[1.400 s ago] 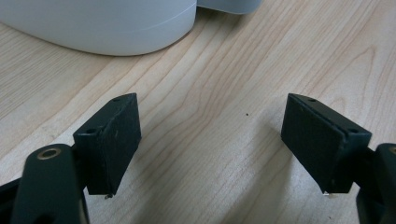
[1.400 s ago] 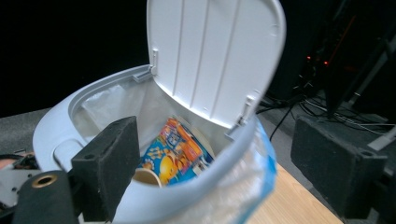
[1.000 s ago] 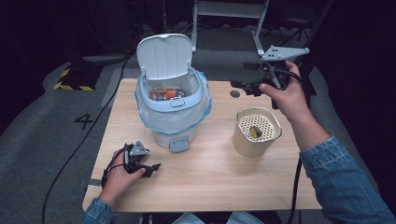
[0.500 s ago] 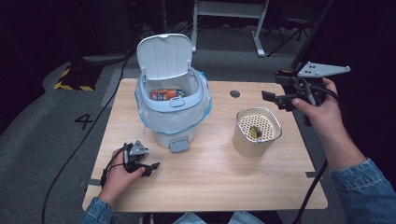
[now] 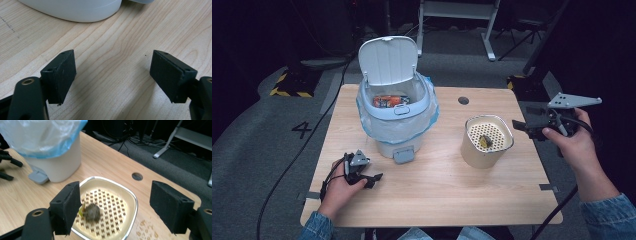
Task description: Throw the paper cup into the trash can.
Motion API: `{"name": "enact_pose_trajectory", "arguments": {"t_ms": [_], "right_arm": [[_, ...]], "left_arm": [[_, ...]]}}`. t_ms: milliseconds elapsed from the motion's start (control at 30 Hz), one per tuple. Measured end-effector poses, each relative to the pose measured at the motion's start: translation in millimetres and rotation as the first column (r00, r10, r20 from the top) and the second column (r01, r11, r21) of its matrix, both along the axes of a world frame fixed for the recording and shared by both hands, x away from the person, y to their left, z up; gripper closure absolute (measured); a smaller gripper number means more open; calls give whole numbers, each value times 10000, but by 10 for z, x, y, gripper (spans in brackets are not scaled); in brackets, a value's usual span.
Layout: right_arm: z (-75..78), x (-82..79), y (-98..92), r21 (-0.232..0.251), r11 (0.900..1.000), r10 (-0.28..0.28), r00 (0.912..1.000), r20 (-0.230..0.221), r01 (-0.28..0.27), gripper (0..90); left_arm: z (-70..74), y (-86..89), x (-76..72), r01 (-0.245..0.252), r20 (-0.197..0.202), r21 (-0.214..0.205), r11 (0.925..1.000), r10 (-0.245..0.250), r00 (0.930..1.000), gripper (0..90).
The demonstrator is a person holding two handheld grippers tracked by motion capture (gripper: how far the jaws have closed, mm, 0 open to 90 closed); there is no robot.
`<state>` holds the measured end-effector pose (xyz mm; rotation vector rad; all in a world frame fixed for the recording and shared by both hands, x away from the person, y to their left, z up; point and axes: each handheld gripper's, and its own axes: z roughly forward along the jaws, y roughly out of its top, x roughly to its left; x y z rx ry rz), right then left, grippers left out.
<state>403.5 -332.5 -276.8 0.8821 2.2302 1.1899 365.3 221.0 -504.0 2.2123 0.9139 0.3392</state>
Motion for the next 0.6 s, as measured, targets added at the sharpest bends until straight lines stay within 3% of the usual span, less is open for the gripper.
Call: {"name": "enact_pose_trajectory", "arguments": {"t_ms": [133,167,267,300,367,600], "right_arm": [[-134,-52,-88,40,9999,-129,9999,-98,129,253],[-254,-92,-157,-67,9999,-155,9995,-292,153,267],[-356,-122,-209,-95,9997,-235,9988,-426,231,268],[-488,-154,-275,-225,9991,-362,9978,-558,350,268],[-589,-174,-321,-301,9985,-465,9969,-642,447,266],[-949,-217,-449,-237,9959,-897,9904,-1053,877,244]], "left_arm": [[0,0,-1,-10,2,4,10000,10,10000,215],[0,0,0,-7,3,11,10000,7,10000,215],[1,0,0,-12,4,14,10000,12,10000,215],[-1,0,0,-22,20,8,10000,22,10000,215],[-1,-1,0,-29,14,-3,10000,29,10000,215],[-1,0,0,-26,17,5,10000,26,10000,215]]}}
